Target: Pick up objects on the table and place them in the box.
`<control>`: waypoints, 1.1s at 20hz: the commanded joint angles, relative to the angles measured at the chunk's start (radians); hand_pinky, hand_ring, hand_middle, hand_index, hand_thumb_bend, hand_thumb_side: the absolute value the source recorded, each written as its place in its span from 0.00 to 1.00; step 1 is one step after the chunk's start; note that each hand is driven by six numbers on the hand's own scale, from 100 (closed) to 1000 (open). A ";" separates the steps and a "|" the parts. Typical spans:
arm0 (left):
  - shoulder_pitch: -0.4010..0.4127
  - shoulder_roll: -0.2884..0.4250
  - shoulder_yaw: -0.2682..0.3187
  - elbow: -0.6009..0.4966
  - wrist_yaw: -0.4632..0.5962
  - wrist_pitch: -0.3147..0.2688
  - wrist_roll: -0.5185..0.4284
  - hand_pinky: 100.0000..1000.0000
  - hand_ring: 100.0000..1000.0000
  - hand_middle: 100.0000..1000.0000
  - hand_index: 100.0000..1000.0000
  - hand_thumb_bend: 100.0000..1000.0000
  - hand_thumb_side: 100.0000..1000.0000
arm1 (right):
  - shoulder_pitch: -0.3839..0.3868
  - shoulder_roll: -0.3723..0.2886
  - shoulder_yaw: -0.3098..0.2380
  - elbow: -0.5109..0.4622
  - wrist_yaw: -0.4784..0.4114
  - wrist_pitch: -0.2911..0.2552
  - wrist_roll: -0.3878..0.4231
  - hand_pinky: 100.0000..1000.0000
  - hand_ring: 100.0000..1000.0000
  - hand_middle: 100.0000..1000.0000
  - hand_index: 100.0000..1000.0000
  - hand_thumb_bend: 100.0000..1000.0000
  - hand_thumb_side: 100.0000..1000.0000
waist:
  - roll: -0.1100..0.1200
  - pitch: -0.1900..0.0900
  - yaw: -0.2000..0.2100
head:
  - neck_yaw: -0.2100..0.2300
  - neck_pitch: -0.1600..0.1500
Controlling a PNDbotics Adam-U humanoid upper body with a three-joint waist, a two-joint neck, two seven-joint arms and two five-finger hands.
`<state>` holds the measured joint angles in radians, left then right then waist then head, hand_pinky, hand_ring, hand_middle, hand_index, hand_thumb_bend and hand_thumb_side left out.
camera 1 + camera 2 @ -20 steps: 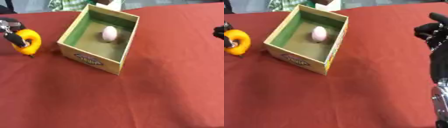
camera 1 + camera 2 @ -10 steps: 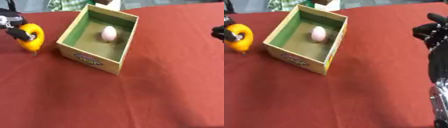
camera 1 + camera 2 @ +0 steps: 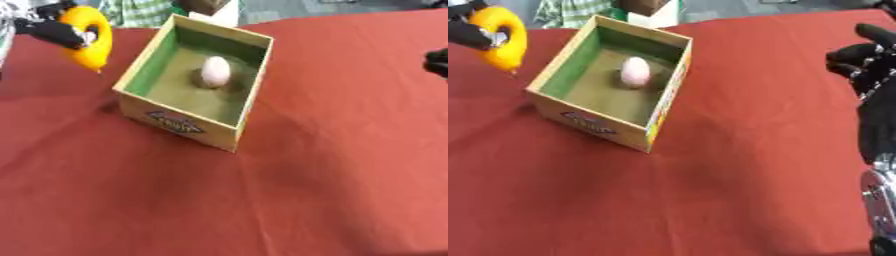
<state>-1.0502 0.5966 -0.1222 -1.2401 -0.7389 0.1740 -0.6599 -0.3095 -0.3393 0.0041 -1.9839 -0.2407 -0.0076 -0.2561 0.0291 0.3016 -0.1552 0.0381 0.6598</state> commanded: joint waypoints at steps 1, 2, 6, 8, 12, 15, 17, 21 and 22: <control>-0.045 -0.030 -0.030 -0.077 -0.003 0.006 0.016 0.38 0.41 0.37 0.41 0.00 0.34 | -0.017 -0.030 0.001 -0.016 -0.010 -0.005 0.007 0.71 0.64 0.49 0.76 0.00 0.94 | -0.001 -0.027 -0.004 | 0.009 0.001; -0.052 -0.045 -0.041 -0.089 -0.008 0.009 0.017 0.38 0.41 0.37 0.40 0.00 0.34 | -0.019 -0.032 0.001 -0.016 -0.011 -0.006 0.009 0.71 0.64 0.49 0.76 0.00 0.94 | -0.001 -0.027 -0.007 | 0.012 0.001; -0.070 -0.105 -0.074 -0.105 -0.019 0.012 0.029 0.38 0.41 0.37 0.41 0.00 0.33 | -0.028 -0.032 0.006 -0.016 -0.019 -0.007 0.014 0.71 0.64 0.49 0.76 0.00 0.94 | 0.003 -0.029 -0.015 | 0.024 0.002; -0.071 -0.126 -0.087 -0.093 -0.030 0.014 0.033 0.38 0.42 0.37 0.41 0.00 0.32 | -0.030 -0.030 0.007 -0.016 -0.021 -0.006 0.015 0.71 0.64 0.49 0.76 0.00 0.94 | 0.004 -0.028 -0.018 | 0.029 0.003; -0.063 -0.157 -0.098 -0.039 -0.043 0.020 0.049 0.39 0.42 0.38 0.42 0.00 0.31 | -0.035 -0.027 0.007 -0.016 -0.024 -0.007 0.017 0.71 0.64 0.49 0.76 0.00 0.94 | 0.005 -0.027 -0.024 | 0.031 0.001; -0.059 -0.174 -0.099 0.016 -0.062 0.027 0.062 0.39 0.43 0.39 0.43 0.00 0.29 | -0.037 -0.024 0.008 -0.016 -0.026 -0.006 0.018 0.70 0.64 0.49 0.76 0.00 0.94 | 0.005 -0.025 -0.025 | 0.032 0.000; -0.058 -0.186 -0.098 0.052 -0.076 0.029 0.073 0.40 0.44 0.41 0.45 0.00 0.28 | -0.038 -0.023 0.009 -0.016 -0.027 -0.006 0.019 0.70 0.64 0.49 0.76 0.00 0.94 | 0.004 -0.024 -0.025 | 0.033 0.000; -0.057 -0.202 -0.102 0.114 -0.125 0.024 0.086 0.44 0.50 0.48 0.53 0.00 0.23 | -0.039 -0.021 0.010 -0.016 -0.028 -0.006 0.020 0.70 0.64 0.49 0.76 0.00 0.94 | 0.003 -0.023 -0.027 | 0.035 -0.001; -0.056 -0.205 -0.104 0.124 -0.139 0.020 0.085 0.43 0.51 0.49 0.58 0.00 0.22 | -0.039 -0.021 0.009 -0.016 -0.028 -0.006 0.020 0.70 0.64 0.49 0.76 0.00 0.94 | 0.003 -0.023 -0.028 | 0.035 -0.002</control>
<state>-1.0889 0.3838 -0.2267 -1.1185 -0.8603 0.1977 -0.5807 -0.3351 -0.3471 0.0164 -1.9839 -0.2629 -0.0110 -0.2400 0.0365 0.2969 -0.1810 0.0696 0.6597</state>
